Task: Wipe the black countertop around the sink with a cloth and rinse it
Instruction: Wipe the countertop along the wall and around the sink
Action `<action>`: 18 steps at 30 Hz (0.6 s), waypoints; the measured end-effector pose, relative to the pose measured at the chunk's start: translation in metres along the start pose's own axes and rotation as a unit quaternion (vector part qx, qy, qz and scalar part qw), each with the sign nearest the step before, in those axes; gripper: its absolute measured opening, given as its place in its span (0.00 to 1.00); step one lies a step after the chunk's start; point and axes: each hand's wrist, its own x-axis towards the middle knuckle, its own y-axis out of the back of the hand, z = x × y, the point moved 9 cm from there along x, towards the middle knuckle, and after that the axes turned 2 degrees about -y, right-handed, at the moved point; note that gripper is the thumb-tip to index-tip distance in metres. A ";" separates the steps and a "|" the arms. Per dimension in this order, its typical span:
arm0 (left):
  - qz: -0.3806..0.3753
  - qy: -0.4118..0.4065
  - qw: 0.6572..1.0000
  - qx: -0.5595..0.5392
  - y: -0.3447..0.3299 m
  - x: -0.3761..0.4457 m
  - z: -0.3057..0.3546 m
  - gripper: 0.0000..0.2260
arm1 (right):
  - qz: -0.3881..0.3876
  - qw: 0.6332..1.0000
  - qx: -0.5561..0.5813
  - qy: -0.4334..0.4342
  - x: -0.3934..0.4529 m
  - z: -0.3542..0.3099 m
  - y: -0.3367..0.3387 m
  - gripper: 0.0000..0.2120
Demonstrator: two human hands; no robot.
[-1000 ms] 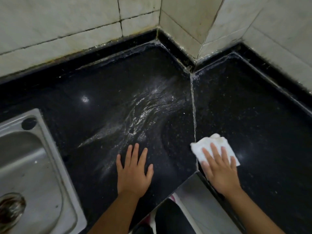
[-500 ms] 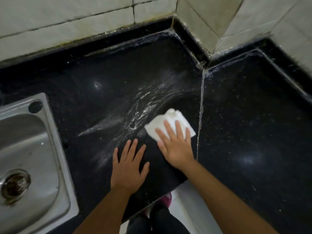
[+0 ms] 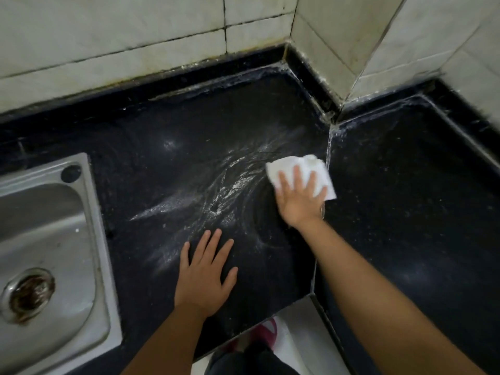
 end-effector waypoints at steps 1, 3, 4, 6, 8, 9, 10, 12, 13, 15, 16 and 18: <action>0.002 0.000 1.000 0.002 0.001 0.000 0.000 0.25 | 0.000 0.999 -0.016 0.046 -0.009 -0.025 -0.010 0.23; 0.013 0.002 1.000 0.003 0.002 -0.001 0.000 0.25 | 0.023 0.990 -0.046 0.128 -0.035 -0.048 -0.030 0.24; 0.018 0.003 1.000 0.003 0.002 -0.001 0.000 0.25 | 0.049 0.983 -0.073 0.159 -0.051 -0.047 -0.034 0.27; 0.027 0.007 1.000 0.005 0.004 0.000 -0.002 0.24 | 0.063 0.980 -0.086 0.171 -0.076 -0.023 -0.044 0.27; 0.032 0.007 0.999 0.004 0.005 0.000 -0.002 0.24 | 0.057 0.978 -0.098 0.176 -0.090 0.018 -0.054 0.23; 0.033 0.006 0.999 0.004 0.006 0.000 -0.002 0.24 | 0.062 0.979 -0.098 0.170 -0.092 0.042 -0.052 0.23; 0.034 0.006 0.999 0.006 0.006 -0.001 -0.001 0.24 | 0.055 0.983 -0.095 0.147 -0.091 0.066 -0.045 0.24; 0.034 0.004 0.999 0.009 0.006 -0.001 -0.001 0.24 | 0.030 0.989 -0.126 0.076 -0.080 0.104 -0.027 0.31; 0.036 0.005 0.999 0.011 0.005 -0.001 -0.002 0.24 | 0.033 0.988 -0.138 0.053 -0.070 0.114 -0.015 0.37; 0.039 0.009 0.999 0.011 0.004 -0.001 -0.003 0.24 | 0.012 0.993 -0.113 -0.001 -0.049 0.121 -0.003 0.40; 0.039 0.010 0.999 0.009 0.004 -0.001 -0.003 0.24 | 0.018 0.995 -0.094 -0.017 -0.040 0.115 0.000 0.35; 0.037 0.011 0.999 0.010 0.006 0.000 -0.003 0.24 | 0.028 0.998 -0.063 -0.006 -0.034 0.081 0.004 0.25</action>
